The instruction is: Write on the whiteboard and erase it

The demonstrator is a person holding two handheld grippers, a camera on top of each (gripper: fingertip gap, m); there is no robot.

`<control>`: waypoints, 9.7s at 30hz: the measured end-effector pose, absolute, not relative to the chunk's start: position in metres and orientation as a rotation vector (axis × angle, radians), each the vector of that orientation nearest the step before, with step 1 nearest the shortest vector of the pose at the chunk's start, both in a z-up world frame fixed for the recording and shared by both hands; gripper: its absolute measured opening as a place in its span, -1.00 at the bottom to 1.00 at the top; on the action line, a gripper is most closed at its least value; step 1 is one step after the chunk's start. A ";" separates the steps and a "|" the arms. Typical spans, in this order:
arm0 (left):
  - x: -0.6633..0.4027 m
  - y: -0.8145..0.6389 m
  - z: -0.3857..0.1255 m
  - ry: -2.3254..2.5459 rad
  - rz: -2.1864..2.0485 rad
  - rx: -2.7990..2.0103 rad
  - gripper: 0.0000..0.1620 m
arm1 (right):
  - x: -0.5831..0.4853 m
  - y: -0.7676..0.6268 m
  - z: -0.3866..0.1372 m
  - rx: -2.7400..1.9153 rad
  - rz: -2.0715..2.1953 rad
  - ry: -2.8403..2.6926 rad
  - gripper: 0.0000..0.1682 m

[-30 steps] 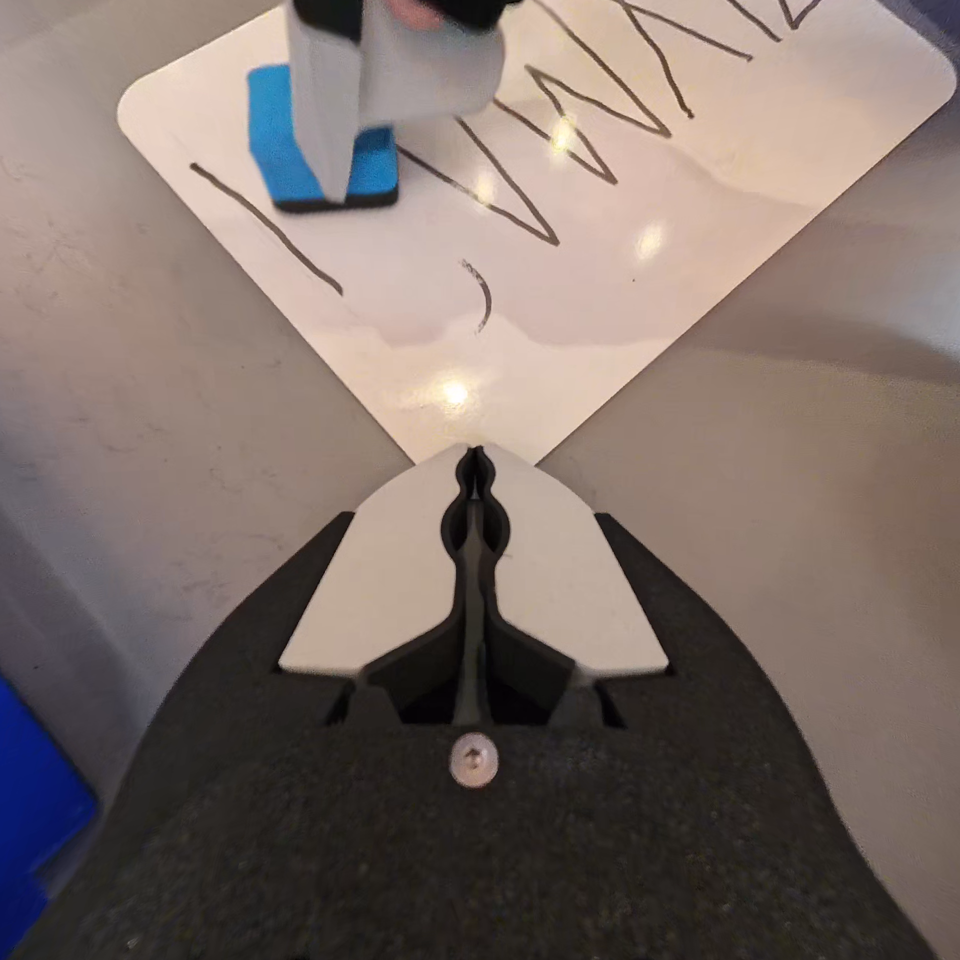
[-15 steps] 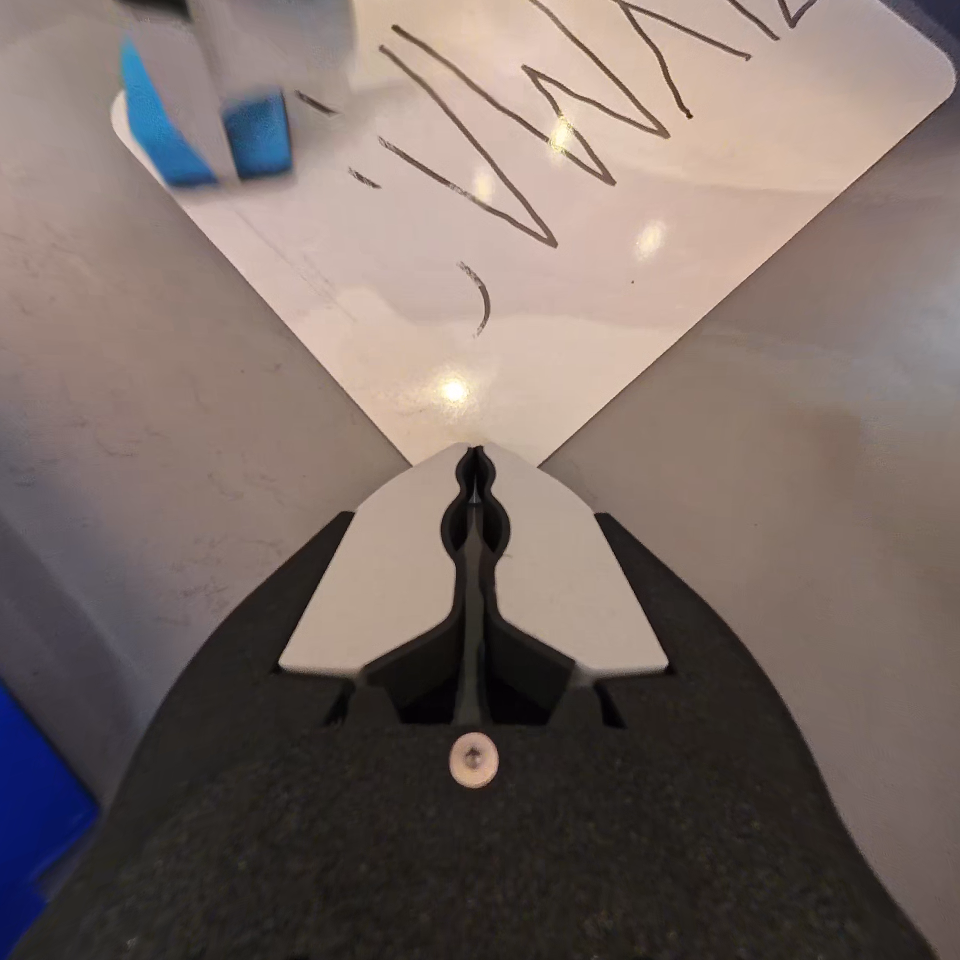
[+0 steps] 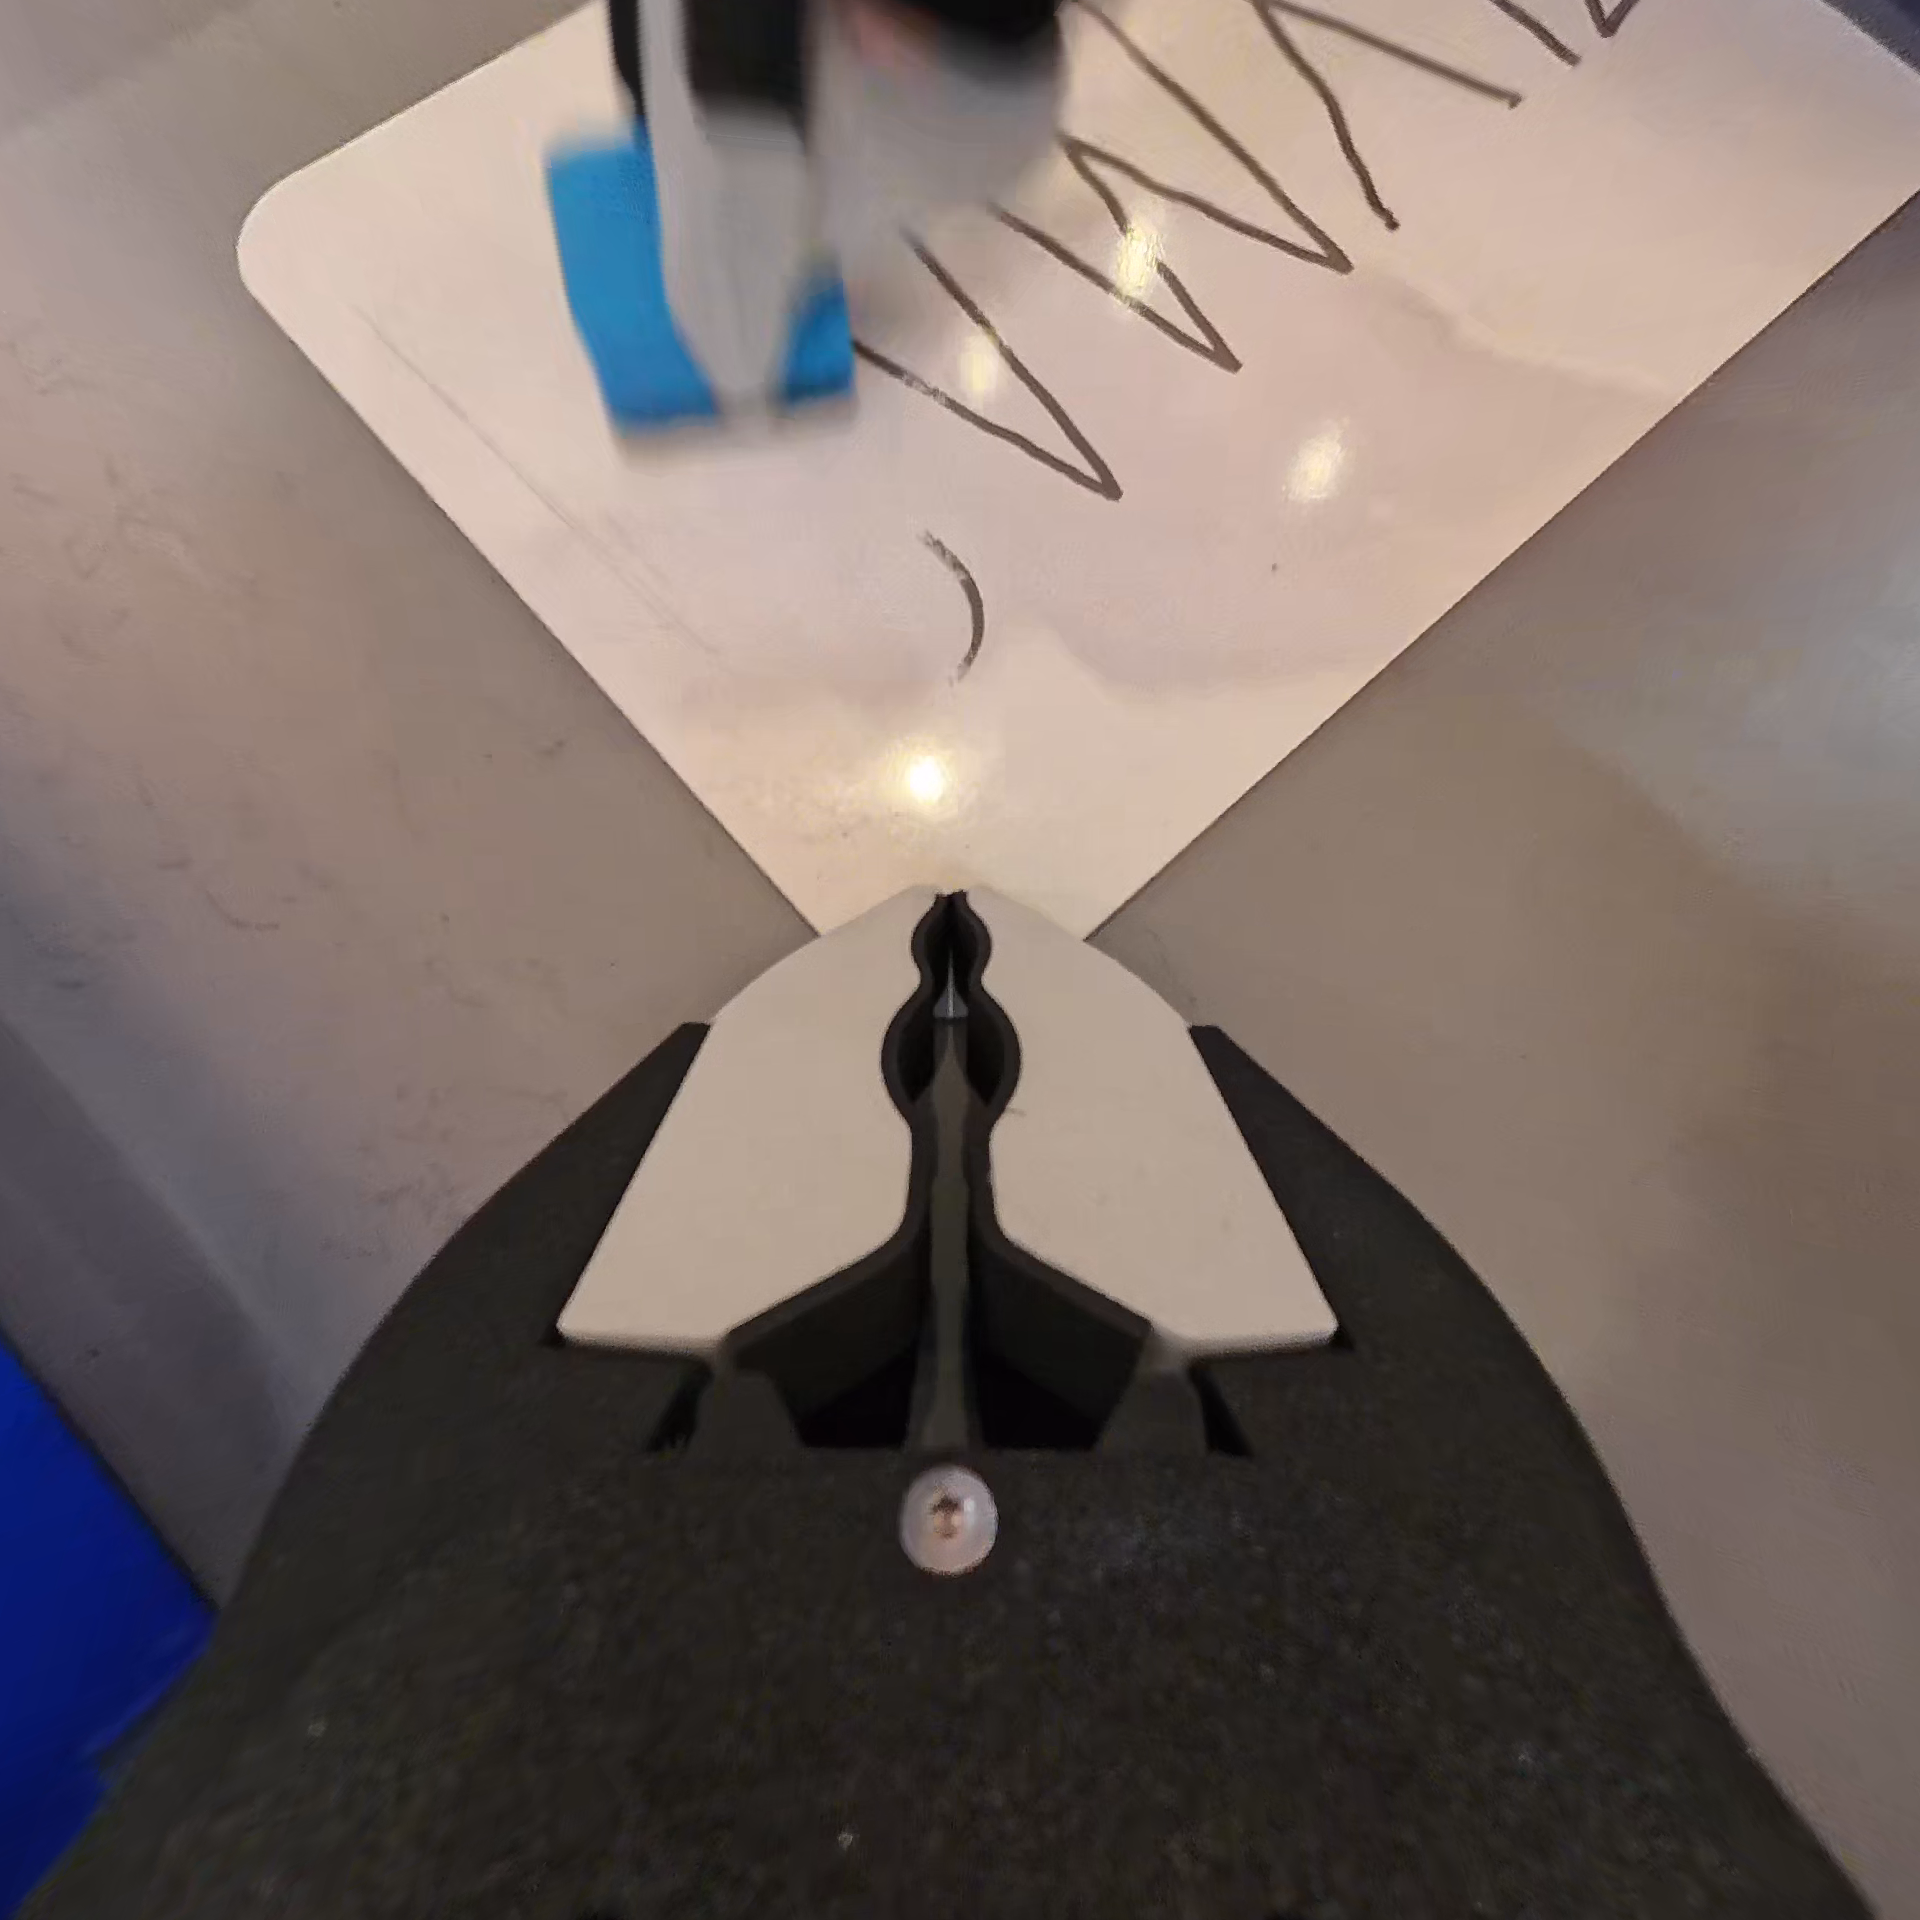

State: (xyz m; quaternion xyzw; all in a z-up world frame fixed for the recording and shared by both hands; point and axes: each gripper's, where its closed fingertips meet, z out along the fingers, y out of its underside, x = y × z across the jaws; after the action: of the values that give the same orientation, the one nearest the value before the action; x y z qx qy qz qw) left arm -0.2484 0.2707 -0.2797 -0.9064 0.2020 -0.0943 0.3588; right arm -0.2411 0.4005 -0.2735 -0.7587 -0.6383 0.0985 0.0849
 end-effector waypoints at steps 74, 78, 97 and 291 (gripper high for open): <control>-0.245 0.268 -0.279 0.546 -0.294 -2.328 -1.00 | -0.213 0.416 -0.278 -2.551 0.160 -1.622 -0.41; -0.245 0.265 -0.279 0.545 -0.294 -2.323 -0.99 | -0.100 0.474 -0.278 -2.818 0.089 -1.181 -0.41; -0.240 0.262 -0.279 0.562 -0.297 -2.321 -1.00 | -0.080 0.459 -0.277 -2.776 0.022 -1.220 -0.41; -0.253 0.253 -0.281 0.588 -0.230 -2.301 -0.48 | -0.133 0.343 -0.180 -1.878 0.702 -1.135 -0.30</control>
State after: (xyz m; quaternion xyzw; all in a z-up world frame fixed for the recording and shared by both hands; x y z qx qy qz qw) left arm -0.2530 0.2534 -0.2814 -0.8963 0.2289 -0.0894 0.3691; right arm -0.1327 0.3432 -0.1802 -0.7446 -0.4502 0.2783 0.4068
